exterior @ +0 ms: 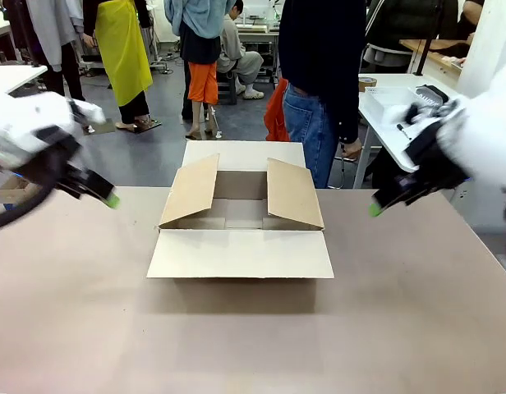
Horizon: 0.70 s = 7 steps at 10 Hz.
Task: Pack the gift set into the box.
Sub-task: Place both hands on the side flaps of the Package Box and spread them outward.
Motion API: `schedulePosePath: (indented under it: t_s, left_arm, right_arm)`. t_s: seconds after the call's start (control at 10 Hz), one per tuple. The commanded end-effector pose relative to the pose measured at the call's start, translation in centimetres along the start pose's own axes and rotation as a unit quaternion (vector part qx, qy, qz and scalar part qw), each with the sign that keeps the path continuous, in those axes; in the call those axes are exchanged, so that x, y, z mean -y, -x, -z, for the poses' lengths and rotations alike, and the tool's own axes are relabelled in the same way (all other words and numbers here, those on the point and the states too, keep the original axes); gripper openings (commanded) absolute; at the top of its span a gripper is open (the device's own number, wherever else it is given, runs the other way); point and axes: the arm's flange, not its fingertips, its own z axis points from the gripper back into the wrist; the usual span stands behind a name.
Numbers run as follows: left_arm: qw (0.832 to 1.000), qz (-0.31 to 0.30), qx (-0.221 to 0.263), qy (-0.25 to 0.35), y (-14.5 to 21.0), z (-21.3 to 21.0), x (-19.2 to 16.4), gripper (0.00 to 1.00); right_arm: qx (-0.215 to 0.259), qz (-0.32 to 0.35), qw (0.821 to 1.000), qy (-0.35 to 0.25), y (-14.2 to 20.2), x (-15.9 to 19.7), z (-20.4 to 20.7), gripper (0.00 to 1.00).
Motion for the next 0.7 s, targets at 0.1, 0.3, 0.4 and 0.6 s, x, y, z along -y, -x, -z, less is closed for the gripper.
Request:
schedulePosePath:
  t_s: [0.1, 0.3, 0.4, 0.6]
  left_arm:
    - [0.964, -0.086, 0.140, 0.212, 8.3, -8.1, -8.1, 1.00]
    - [0.890, -0.173, 0.260, 0.334, 13.8, -8.4, -14.4, 1.00]
    - [0.856, -0.221, 0.298, 0.359, 15.8, -7.4, -16.0, 1.00]
    - [0.842, -0.263, 0.311, 0.354, 16.8, -4.6, -15.3, 1.00]
  right_arm:
    - [0.147, 0.220, 0.958, -0.112, 6.7, 6.9, -10.1, 1.00]
    - [0.281, 0.350, 0.866, -0.221, 13.6, 12.0, -14.2, 1.00]
    - [0.301, 0.391, 0.835, -0.243, 15.8, 13.5, -13.7, 1.00]
    - [0.279, 0.422, 0.829, -0.239, 16.9, 14.2, -10.9, 1.00]
